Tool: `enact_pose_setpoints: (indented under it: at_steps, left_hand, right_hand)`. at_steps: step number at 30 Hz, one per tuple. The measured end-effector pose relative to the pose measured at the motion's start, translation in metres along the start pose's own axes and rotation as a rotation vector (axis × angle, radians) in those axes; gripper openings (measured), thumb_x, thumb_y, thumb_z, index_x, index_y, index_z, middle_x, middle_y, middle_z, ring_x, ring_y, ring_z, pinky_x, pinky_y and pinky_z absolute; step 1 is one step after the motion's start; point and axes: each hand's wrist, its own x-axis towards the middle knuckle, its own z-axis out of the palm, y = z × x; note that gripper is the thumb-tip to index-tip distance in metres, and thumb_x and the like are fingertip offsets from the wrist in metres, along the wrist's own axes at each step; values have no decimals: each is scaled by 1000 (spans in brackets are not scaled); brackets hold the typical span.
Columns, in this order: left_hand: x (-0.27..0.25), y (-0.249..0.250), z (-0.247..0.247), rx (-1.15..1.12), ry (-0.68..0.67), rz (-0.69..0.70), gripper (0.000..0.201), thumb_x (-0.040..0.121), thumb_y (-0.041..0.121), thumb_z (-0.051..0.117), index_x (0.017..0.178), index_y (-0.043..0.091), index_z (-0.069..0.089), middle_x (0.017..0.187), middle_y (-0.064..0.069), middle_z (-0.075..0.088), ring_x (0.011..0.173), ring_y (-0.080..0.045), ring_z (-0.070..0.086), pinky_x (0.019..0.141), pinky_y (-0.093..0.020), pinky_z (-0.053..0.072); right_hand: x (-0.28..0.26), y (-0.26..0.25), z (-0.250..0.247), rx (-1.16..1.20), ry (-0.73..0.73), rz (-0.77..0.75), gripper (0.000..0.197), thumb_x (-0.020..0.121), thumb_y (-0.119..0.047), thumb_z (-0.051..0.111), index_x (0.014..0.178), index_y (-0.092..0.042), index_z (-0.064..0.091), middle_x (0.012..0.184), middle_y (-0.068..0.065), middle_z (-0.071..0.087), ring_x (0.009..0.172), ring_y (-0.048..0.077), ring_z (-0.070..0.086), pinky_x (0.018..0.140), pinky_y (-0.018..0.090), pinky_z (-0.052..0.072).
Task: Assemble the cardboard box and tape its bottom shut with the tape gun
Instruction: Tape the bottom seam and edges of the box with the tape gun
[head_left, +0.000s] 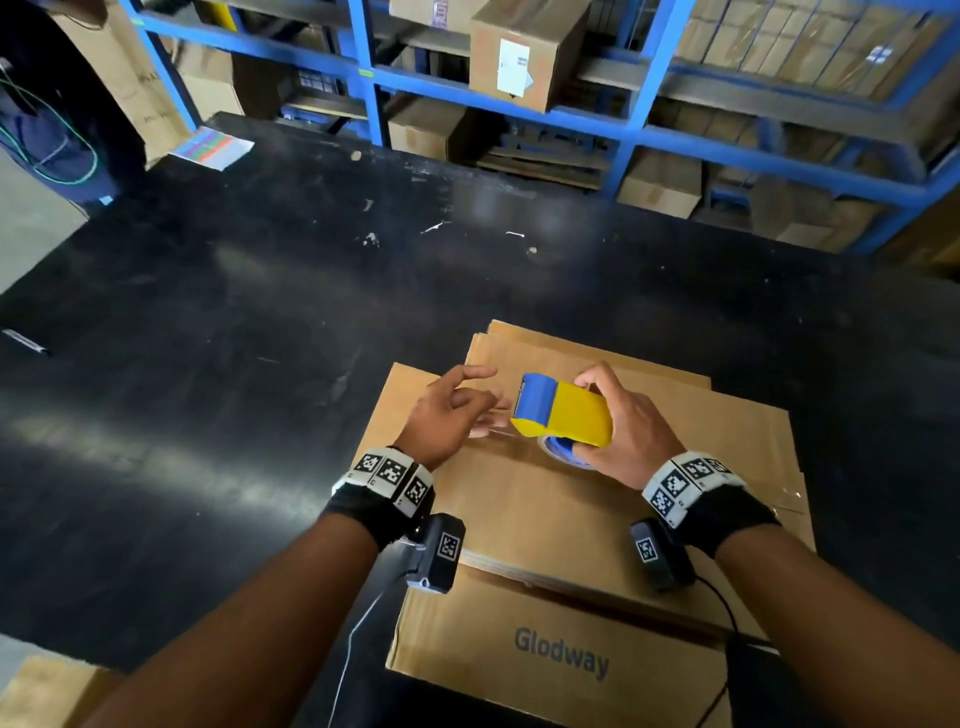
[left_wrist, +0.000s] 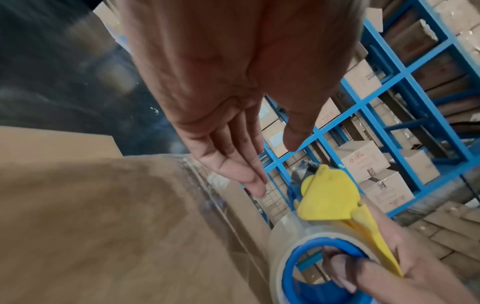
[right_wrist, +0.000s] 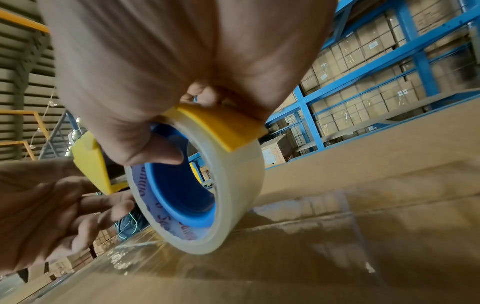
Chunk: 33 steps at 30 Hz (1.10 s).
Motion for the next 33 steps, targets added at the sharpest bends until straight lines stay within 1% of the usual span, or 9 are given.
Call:
enact_pose_setpoints:
  at_steps: [4, 9, 13, 15, 20, 23, 27, 30, 33]
  left_hand:
    - [7, 2, 4, -110, -58, -65, 31, 99, 18, 68, 129, 14, 64, 91, -5, 81, 76, -14, 76, 75, -26, 60]
    - [10, -3, 8, -158, -60, -79, 32, 94, 0, 66, 125, 7, 66, 86, -10, 79, 78, -20, 75, 82, -33, 61]
    - [14, 2, 10, -143, -47, -98, 33, 99, -2, 48, 125, 5, 66, 79, -5, 78, 71, -15, 74, 68, -23, 60]
    - [15, 4, 10, -141, -50, -117, 34, 100, 1, 44, 126, 6, 66, 78, -3, 78, 71, -13, 74, 65, -21, 58]
    - [15, -2, 7, -58, -48, -36, 31, 90, -1, 69, 120, 7, 68, 82, -13, 79, 80, -22, 76, 87, -39, 63]
    - [16, -5, 5, 12, -15, -2, 31, 88, -3, 70, 117, 8, 68, 78, -13, 79, 77, -23, 77, 86, -41, 64]
    - [22, -3, -6, 82, 1, 27, 31, 88, -4, 70, 116, 9, 67, 75, -12, 79, 71, -20, 76, 79, -37, 65]
    - [21, 1, -19, 105, 3, 28, 31, 88, -5, 73, 116, 8, 66, 75, -9, 80, 70, -16, 78, 68, -26, 61]
    - [23, 1, -38, 146, 29, 29, 31, 87, 5, 80, 115, 11, 67, 79, -10, 81, 77, -24, 80, 75, -33, 64]
  right_hand:
    - [3, 2, -2, 7, -38, -7, 68, 67, -33, 86, 117, -30, 39, 101, -7, 58, 81, 13, 65, 67, 35, 59]
    - [4, 4, -3, 41, -62, -11, 66, 66, -42, 81, 116, -31, 39, 101, -7, 58, 83, 15, 67, 66, 39, 60]
    - [5, 6, -3, 48, -73, -12, 66, 69, -36, 84, 117, -31, 39, 101, -8, 58, 83, 13, 67, 66, 38, 60]
    - [5, 7, -3, 46, -72, -14, 66, 70, -35, 85, 118, -31, 40, 102, -9, 58, 83, 13, 67, 67, 37, 61]
    - [5, 6, -4, 57, -73, -21, 65, 69, -37, 84, 118, -31, 40, 101, -9, 59, 82, 14, 67, 66, 37, 60]
    - [4, 3, -6, 57, -74, -60, 71, 70, -47, 83, 123, -32, 39, 108, -11, 57, 84, 12, 67, 64, 35, 59]
    - [8, -7, -9, 13, -108, -152, 76, 76, -61, 73, 136, -35, 34, 130, -17, 51, 88, 12, 65, 65, 28, 57]
    - [10, -13, -9, -45, -140, -213, 70, 81, -57, 69, 139, -37, 34, 135, -18, 52, 91, 14, 65, 68, 32, 56]
    - [13, -16, -7, -90, -200, -254, 60, 84, -54, 63, 137, -39, 40, 131, -11, 58, 96, 19, 65, 73, 37, 56]
